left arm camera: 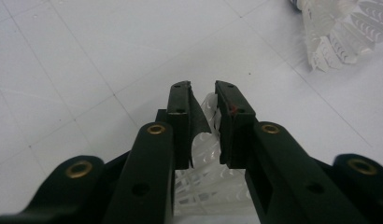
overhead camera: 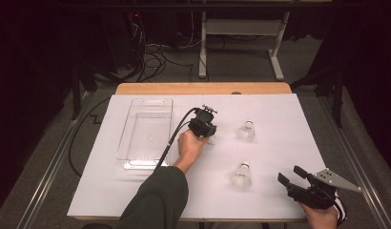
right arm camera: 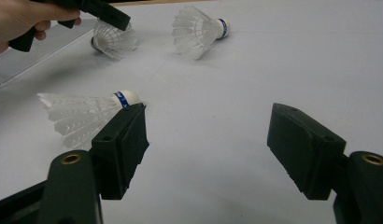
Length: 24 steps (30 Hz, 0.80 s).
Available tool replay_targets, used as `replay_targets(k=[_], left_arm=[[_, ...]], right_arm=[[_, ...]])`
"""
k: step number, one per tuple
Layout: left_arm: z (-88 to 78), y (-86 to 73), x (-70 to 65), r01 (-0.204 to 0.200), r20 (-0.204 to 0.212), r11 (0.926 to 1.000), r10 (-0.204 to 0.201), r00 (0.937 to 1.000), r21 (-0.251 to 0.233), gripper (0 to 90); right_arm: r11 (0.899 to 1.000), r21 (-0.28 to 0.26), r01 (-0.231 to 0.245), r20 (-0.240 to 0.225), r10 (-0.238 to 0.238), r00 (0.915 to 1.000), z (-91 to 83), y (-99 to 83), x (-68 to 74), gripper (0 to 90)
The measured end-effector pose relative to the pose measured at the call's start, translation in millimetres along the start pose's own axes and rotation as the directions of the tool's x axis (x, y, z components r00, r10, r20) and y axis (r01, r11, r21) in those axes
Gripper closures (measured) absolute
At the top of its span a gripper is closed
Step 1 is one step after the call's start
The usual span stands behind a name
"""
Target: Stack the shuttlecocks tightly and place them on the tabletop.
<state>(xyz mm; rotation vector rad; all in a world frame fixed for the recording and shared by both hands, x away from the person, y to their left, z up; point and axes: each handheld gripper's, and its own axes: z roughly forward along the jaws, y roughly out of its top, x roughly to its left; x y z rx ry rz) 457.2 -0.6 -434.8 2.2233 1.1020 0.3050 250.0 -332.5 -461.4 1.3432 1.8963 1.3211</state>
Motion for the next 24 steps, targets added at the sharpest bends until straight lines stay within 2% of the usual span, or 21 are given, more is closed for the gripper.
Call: replay_targets(k=[13, 24], left_arm=[[-2.8, 0.9, 2.5, 0.010, 0.003, 0.9999, -0.010, 0.9999, -0.004, 59.2], [-0.2, 0.0, 3.0, 0.017, -0.002, 0.9997, -0.017, 0.9999, 0.019, 51.6]], right_arm=[[1.000, 0.004, -0.001, 0.000, 0.001, 1.0000, 0.4, -0.1, -0.2, 29.1], [1.000, 0.005, 0.000, -0.001, 0.000, 1.0000, 0.6, -0.1, -0.1, 29.1]])
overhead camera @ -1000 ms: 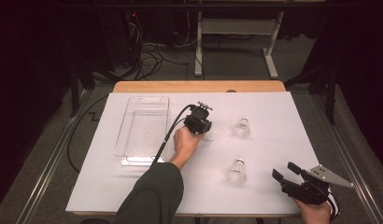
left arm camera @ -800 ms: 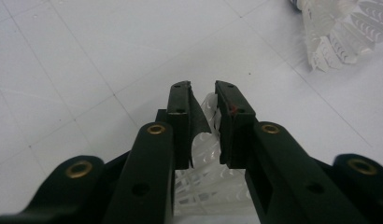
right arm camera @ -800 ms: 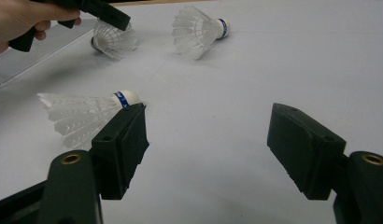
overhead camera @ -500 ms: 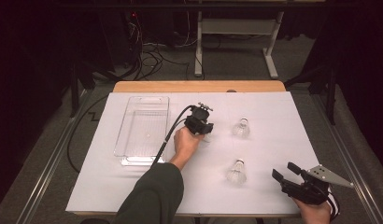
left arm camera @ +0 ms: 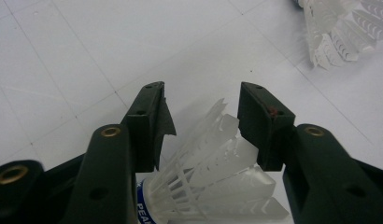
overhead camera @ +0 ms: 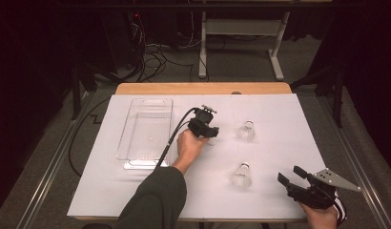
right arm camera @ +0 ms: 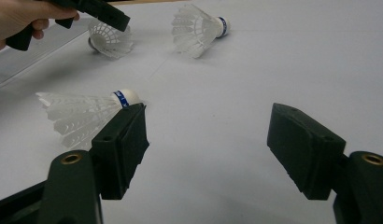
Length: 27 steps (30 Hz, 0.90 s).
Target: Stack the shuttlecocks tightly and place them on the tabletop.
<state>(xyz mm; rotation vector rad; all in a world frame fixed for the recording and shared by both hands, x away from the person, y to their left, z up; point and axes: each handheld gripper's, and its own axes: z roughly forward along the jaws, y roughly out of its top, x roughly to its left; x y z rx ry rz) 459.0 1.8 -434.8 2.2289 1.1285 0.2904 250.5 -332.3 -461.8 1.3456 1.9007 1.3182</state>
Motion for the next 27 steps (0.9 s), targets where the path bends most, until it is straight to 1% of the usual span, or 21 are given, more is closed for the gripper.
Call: replay_targets(k=[4, 8, 13, 20, 27], left_arm=[[-1.1, 0.4, 0.6, 0.006, 0.003, 1.0000, -0.006, 1.0000, 0.001, 49.8], [-1.9, 0.6, 1.7, 0.017, 0.018, 0.9998, -0.017, 0.9997, 0.003, 48.1], [-2.4, 1.1, 0.2, 0.018, 0.024, 0.9998, -0.018, 0.9996, -0.008, 46.1], [-0.8, 0.2, 2.3, 0.010, 0.005, 0.9999, -0.010, 0.9999, 0.013, 45.3], [-1.4, 0.7, 4.3, 0.019, -0.005, 0.9998, -0.019, 0.9998, 0.010, 45.4]], right_arm=[[1.000, 0.000, -0.002, 0.001, 0.002, 1.0000, -0.1, 0.0, -0.1, 29.1], [1.000, 0.000, 0.000, 0.000, 0.000, 1.0000, 0.2, 0.0, 0.0, 29.1], [1.000, 0.002, -0.003, 0.001, 0.003, 1.0000, 0.2, 0.0, -0.1, 29.1], [1.000, 0.000, -0.003, 0.001, 0.003, 1.0000, 0.2, -0.1, -0.2, 29.1], [1.000, 0.001, -0.003, 0.000, 0.003, 1.0000, 0.2, 0.0, -0.1, 29.1]])
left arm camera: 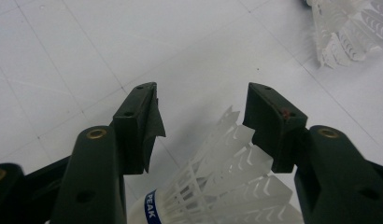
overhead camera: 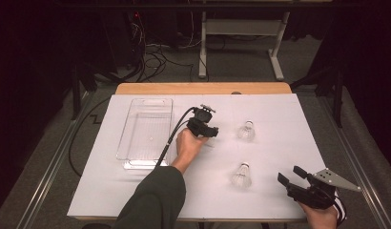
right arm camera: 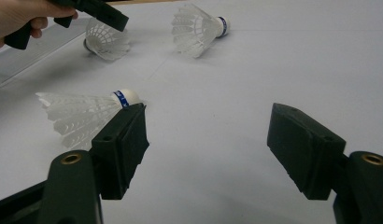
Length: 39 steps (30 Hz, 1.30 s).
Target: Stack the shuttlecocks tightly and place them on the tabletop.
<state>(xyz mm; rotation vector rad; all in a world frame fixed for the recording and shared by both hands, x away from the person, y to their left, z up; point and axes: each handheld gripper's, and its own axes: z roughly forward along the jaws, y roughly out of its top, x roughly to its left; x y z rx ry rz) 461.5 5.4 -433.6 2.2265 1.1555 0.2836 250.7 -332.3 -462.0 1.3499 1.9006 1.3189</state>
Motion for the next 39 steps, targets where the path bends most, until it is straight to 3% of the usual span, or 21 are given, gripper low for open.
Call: replay_targets(k=[28, 39], left_arm=[[-2.7, 0.5, -2.6, 0.003, 0.031, 0.9999, -0.003, 0.9995, -0.011, 39.5], [-14.4, 1.3, -4.8, 0.001, 0.058, 0.9997, 0.001, 0.9983, -0.023, 36.5]], right_arm=[[1.000, 0.000, 0.001, -0.001, -0.001, 1.0000, 0.0, 0.0, 0.0, 29.1], [1.000, -0.002, 0.000, 0.001, 0.000, 1.0000, -0.2, 0.0, 0.0, 29.1]])
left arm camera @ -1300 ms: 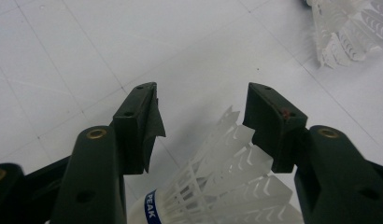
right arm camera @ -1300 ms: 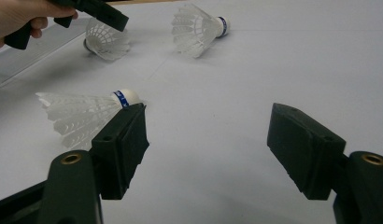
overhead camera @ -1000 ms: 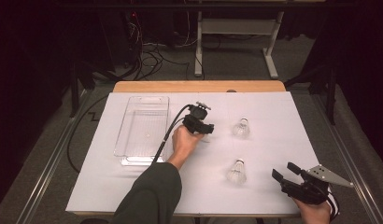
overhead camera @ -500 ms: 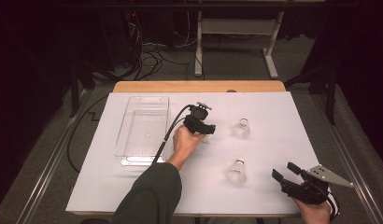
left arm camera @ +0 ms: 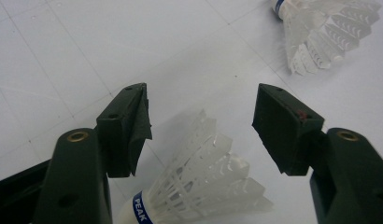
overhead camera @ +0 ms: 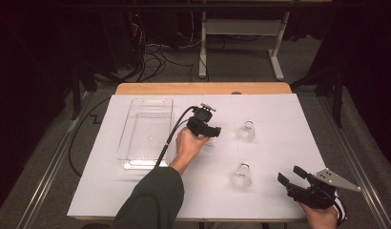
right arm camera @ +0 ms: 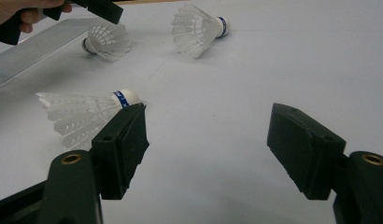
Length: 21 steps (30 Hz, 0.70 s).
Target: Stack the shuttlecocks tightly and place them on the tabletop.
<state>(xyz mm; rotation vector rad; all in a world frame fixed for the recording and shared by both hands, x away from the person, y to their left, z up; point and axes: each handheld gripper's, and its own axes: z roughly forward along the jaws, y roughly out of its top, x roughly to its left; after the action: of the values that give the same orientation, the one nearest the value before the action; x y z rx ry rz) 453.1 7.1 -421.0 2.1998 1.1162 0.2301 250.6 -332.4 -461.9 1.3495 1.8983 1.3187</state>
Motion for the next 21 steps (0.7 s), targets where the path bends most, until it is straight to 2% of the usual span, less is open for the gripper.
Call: replay_targets(k=[7, 15, 21], left_arm=[[-12.7, 1.1, -3.4, -0.006, 0.027, 0.9997, 0.006, 0.9996, -0.024, 36.5], [-24.2, -0.6, -5.3, -0.019, 0.036, 0.9995, 0.020, 0.9991, -0.026, 36.1], [-28.0, -7.6, -5.4, -0.018, 0.041, 0.9997, 0.019, 0.9990, -0.018, 35.8]], right_arm=[[1.000, 0.001, 0.000, 0.000, 0.000, 1.0000, 0.0, 0.0, 0.2, 29.1], [1.000, 0.002, -0.001, 0.000, 0.001, 1.0000, 0.3, 0.0, -0.1, 29.1], [1.000, 0.003, 0.001, 0.003, -0.001, 1.0000, 0.1, -0.1, 0.3, 29.1]])
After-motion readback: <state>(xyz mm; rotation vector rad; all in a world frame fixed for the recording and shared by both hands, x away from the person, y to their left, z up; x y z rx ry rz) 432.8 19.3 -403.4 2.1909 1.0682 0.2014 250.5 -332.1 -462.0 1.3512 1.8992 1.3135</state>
